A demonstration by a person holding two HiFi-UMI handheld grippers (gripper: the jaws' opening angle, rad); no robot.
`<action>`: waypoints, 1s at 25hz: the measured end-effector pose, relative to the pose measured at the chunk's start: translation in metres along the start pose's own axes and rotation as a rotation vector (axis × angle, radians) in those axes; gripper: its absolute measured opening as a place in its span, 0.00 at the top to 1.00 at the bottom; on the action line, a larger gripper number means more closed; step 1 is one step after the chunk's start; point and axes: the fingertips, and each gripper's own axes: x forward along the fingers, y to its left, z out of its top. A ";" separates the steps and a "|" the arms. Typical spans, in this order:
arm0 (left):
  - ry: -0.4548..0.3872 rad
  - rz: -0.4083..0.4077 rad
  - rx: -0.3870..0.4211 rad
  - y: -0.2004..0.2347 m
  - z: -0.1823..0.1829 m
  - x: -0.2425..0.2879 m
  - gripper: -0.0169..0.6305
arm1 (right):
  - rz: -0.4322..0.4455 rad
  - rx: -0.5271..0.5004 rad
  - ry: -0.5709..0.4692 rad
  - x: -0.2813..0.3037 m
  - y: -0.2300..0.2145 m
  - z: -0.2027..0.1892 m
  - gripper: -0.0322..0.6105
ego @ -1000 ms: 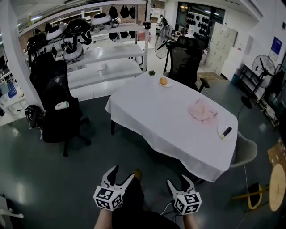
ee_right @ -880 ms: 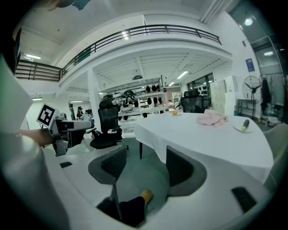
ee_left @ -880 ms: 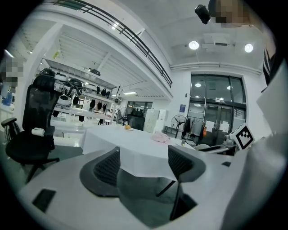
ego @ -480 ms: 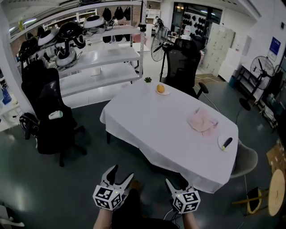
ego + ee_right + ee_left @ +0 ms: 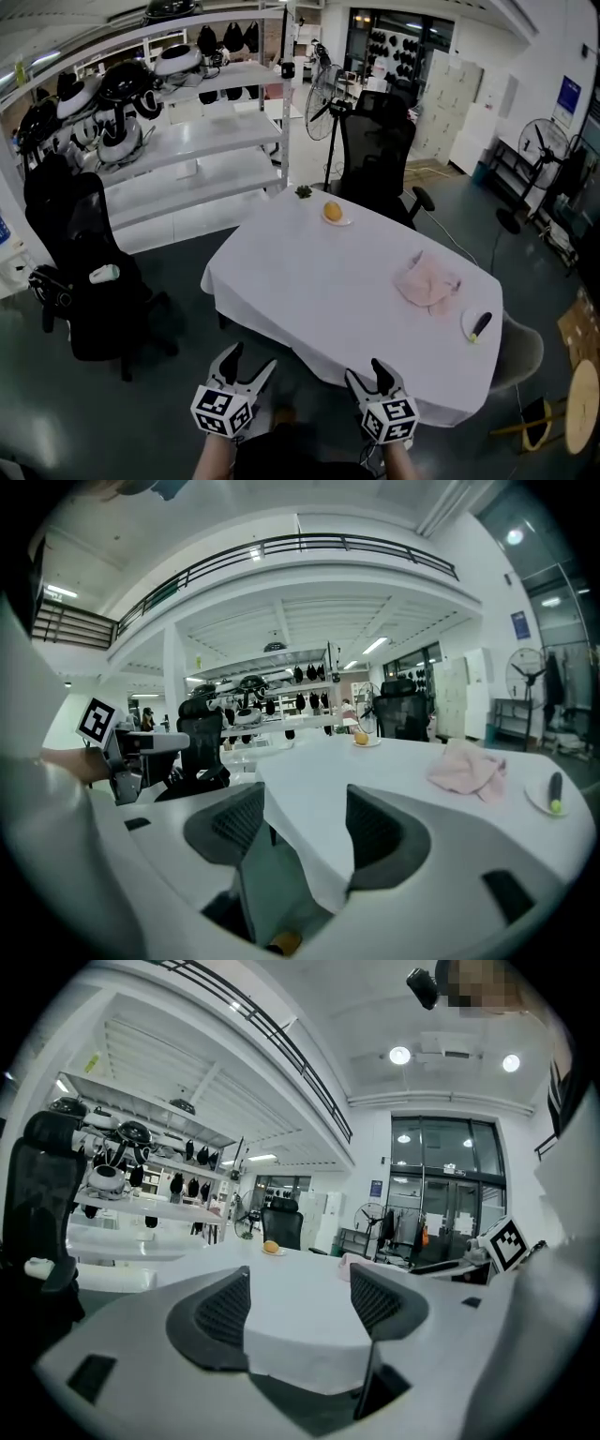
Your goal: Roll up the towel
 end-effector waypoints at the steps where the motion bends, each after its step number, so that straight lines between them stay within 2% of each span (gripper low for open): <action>1: -0.006 -0.006 0.003 0.006 0.004 0.009 0.44 | -0.005 -0.001 -0.003 0.008 -0.003 0.004 0.53; 14: -0.003 -0.066 0.033 0.056 0.029 0.082 0.44 | -0.068 0.027 -0.031 0.083 -0.029 0.035 0.53; 25: 0.067 -0.128 -0.006 0.044 -0.002 0.088 0.44 | -0.109 0.067 0.033 0.072 -0.029 0.003 0.53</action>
